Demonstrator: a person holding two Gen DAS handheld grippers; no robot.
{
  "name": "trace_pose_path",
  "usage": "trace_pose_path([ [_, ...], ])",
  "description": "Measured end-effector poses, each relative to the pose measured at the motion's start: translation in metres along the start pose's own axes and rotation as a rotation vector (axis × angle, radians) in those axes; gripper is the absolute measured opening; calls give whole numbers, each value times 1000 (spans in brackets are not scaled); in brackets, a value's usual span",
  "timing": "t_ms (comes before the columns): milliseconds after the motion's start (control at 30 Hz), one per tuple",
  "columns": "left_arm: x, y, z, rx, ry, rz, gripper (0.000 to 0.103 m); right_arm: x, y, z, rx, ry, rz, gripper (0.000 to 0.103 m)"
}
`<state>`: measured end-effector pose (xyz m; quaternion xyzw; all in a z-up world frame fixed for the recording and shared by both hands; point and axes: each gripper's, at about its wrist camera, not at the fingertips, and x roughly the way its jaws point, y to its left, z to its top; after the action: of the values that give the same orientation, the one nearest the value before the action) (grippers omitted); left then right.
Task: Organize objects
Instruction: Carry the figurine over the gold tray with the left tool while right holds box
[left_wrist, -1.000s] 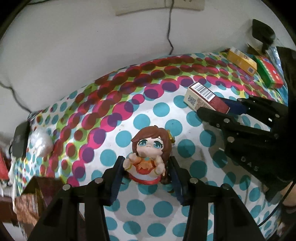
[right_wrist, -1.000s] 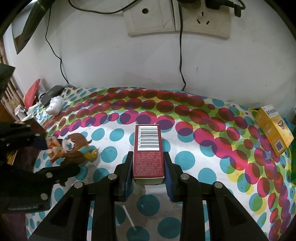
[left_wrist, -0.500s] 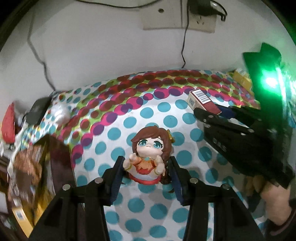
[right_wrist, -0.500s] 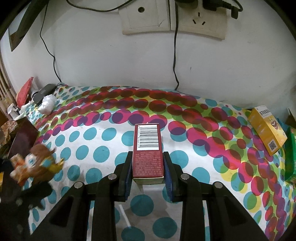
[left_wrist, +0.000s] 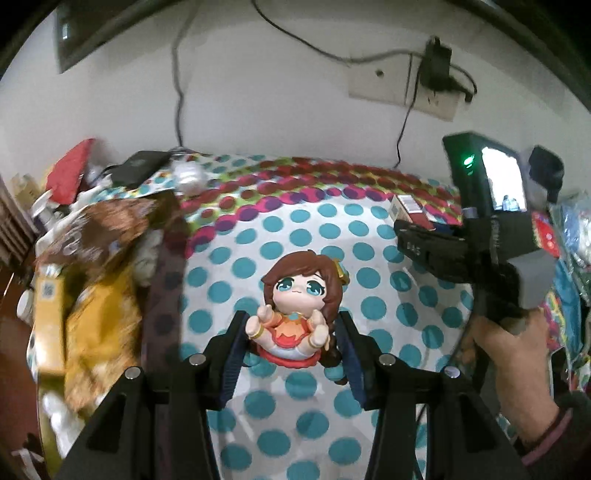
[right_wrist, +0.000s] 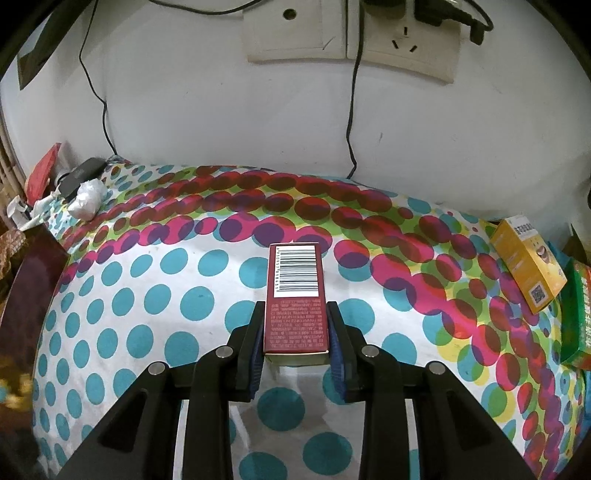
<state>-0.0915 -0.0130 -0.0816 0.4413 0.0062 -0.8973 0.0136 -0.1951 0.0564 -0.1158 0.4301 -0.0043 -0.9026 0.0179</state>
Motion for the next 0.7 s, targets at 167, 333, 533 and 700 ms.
trace_pose_path([
  [167,-36,16,-11,-49,-31,3,48,1,3,0,-4,1,-6,30],
  [333,-77,46,-14,-95,-92,23,48,2,8,0,-19,4,-25,30],
  [533,-112,92,-24,-124,-151,143,48,3,10,1,-23,3,-38,30],
  [700,-114,125,-40,-159,-133,173,48,4,6,1,2,3,-40,29],
])
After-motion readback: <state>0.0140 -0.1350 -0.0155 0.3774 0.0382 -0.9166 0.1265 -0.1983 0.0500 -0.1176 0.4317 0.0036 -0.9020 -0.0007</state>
